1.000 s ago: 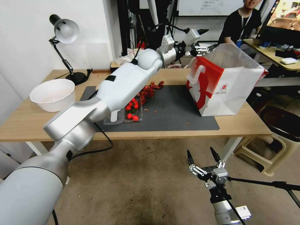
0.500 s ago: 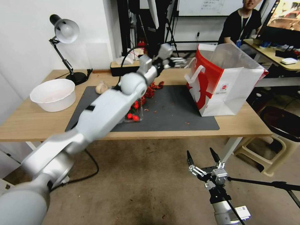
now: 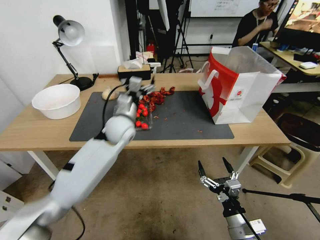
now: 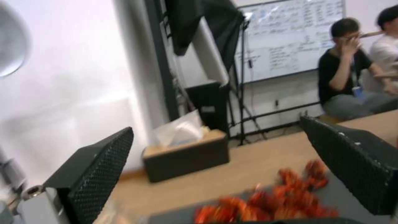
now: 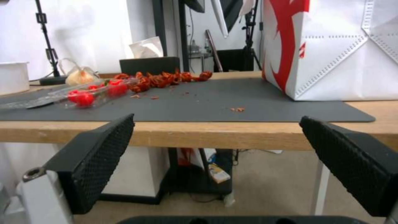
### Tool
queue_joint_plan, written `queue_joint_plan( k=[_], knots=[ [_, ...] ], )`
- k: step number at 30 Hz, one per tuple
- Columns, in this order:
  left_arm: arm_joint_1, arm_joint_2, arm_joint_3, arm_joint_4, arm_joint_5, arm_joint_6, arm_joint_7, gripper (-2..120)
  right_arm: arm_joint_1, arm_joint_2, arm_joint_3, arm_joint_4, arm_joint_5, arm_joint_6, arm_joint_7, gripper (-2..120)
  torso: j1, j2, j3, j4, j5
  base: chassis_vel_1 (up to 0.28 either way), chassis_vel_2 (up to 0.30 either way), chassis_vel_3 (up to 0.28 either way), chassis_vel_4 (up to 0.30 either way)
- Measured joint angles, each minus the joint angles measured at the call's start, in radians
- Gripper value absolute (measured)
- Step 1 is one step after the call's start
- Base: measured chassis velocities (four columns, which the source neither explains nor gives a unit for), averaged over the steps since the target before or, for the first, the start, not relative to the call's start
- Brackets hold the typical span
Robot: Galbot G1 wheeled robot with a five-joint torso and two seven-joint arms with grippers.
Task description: Pick up the trash from the table and place it into the takeout bag.
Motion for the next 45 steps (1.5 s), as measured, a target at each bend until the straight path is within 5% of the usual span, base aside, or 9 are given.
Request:
queue_joint_plan(
  k=[8,24,36,45],
  knots=[
    [0.282,0.001,-0.162,-0.158,0.098,-0.009,-0.041,100,-0.005,-0.005,-0.002,0.022,-0.006,-0.007,0.003,100,0.000,0.000,0.000,-0.0001,0.0004,0.000,0.000,0.000,0.000],
    [0.648,-0.113,-0.313,-0.291,0.196,-0.103,-0.025,100,-0.011,-0.005,0.001,0.037,-0.010,0.005,0.009,100,0.000,0.000,0.000,-0.0001,0.0010,0.000,0.000,0.000,0.000],
    [0.850,-0.152,-0.361,-0.310,0.230,-0.230,0.007,100,0.012,-0.010,0.012,0.050,0.015,0.003,0.008,100,0.000,0.000,0.000,0.0001,0.0013,0.000,0.000,0.000,0.000],
    [0.803,-0.144,-0.357,-0.287,0.178,-0.237,0.021,100,0.006,-0.010,0.016,0.055,0.017,0.000,0.009,100,0.000,0.000,0.000,-0.0003,0.0011,0.000,0.000,0.000,0.000]
  ],
)
